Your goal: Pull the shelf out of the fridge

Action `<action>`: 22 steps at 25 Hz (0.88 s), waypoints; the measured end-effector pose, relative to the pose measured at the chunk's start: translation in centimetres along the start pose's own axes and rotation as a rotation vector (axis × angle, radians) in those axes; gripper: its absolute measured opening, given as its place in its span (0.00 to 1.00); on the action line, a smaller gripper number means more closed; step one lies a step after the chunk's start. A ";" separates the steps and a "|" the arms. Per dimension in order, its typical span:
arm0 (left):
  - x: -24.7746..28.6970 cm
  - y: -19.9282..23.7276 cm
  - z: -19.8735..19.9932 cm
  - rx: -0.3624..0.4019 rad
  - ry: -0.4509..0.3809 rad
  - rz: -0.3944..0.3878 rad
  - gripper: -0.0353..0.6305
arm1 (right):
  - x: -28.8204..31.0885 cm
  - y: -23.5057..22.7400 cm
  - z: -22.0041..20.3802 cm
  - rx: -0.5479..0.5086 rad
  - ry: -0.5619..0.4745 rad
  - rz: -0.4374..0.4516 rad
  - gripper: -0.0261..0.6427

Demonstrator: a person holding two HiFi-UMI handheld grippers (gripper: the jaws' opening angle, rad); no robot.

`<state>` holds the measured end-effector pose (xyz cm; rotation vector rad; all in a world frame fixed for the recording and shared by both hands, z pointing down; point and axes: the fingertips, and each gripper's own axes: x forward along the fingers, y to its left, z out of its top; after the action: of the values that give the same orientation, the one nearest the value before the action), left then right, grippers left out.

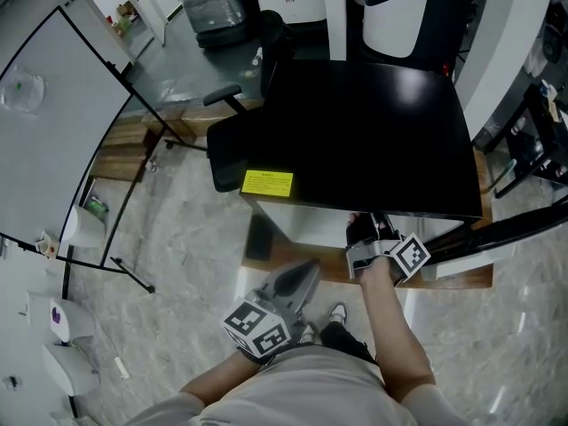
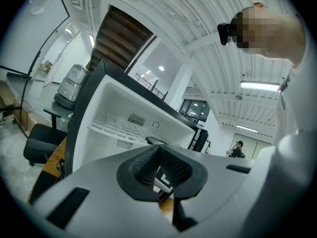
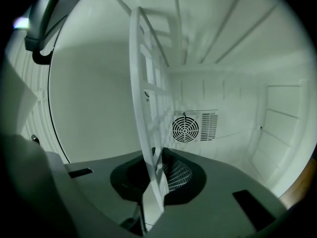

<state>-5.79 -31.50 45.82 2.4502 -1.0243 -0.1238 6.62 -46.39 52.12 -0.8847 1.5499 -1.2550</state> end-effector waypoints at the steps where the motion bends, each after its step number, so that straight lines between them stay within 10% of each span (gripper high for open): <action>1: -0.1 0.0 0.0 0.000 0.000 0.001 0.06 | 0.1 0.0 0.0 0.002 0.000 0.002 0.11; 22: -3.1 -0.2 0.0 -0.033 -0.034 0.026 0.06 | -1.5 0.4 -0.9 -0.015 -0.005 -0.058 0.10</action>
<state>-7.88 -29.25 45.42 2.4118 -1.0600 -0.1725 6.29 -44.61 52.14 -0.9482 1.5411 -1.2829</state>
